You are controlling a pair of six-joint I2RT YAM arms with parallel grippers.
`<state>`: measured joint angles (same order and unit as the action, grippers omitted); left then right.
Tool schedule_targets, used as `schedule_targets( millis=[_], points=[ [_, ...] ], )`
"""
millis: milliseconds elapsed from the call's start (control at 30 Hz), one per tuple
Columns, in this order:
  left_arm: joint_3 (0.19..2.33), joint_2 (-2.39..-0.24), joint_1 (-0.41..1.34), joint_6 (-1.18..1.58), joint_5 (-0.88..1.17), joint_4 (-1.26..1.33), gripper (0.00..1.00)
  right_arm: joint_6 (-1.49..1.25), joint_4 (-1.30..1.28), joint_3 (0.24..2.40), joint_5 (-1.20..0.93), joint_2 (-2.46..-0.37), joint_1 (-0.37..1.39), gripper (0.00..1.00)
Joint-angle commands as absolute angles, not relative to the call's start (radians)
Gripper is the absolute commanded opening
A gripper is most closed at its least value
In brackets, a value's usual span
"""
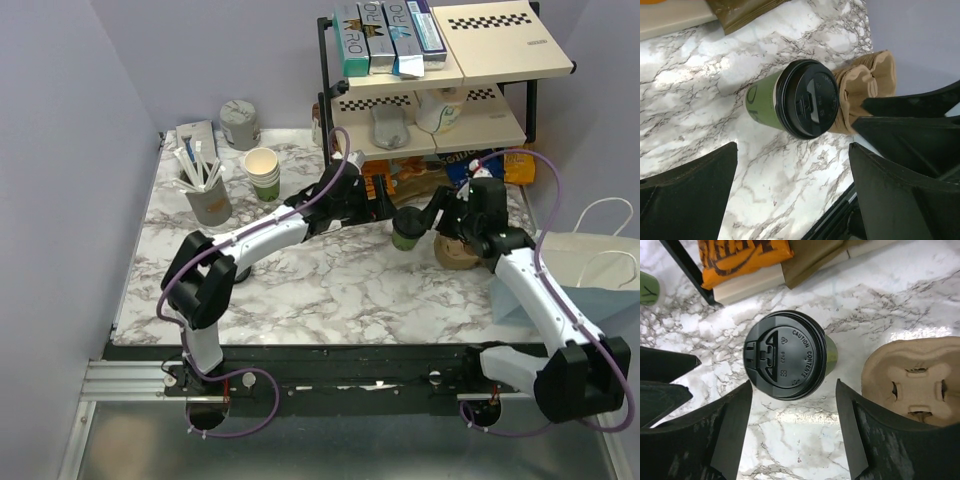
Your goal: Pack the takeout coffee
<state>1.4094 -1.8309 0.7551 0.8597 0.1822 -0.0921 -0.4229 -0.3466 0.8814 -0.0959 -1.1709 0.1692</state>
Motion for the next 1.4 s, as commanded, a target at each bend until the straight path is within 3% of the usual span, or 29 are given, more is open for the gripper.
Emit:
schedule_targets(
  millis=[0,167,267,400,667,1033,1367],
  points=[
    [1.35,-1.697,0.761,0.81,0.135,-0.164,0.99,-0.385,-0.429,0.893,0.039,-1.045,0.172,0.79],
    [1.197,-1.507,0.759,0.802,0.072,-0.212,0.99,-0.376,-0.497,0.83,0.138,-0.971,0.143,0.84],
    [1.111,-1.407,0.759,0.79,0.04,-0.227,0.99,-0.342,-0.526,0.84,0.121,-1.015,0.092,0.81],
    [1.016,-1.296,0.756,0.769,-0.015,-0.305,0.99,-0.281,-0.586,0.916,0.072,-1.103,0.084,0.6],
    [0.884,-1.109,0.733,0.765,-0.046,-0.344,0.99,-0.202,-0.594,0.945,0.038,-1.226,0.081,0.59],
    [0.87,-1.078,0.707,0.75,-0.055,-0.385,0.99,-0.216,-0.554,0.907,0.008,-1.27,0.08,0.51],
    [0.864,-1.077,0.704,0.756,-0.052,-0.383,0.99,-0.224,-0.526,0.896,-0.026,-1.315,0.081,0.5]
  ],
)
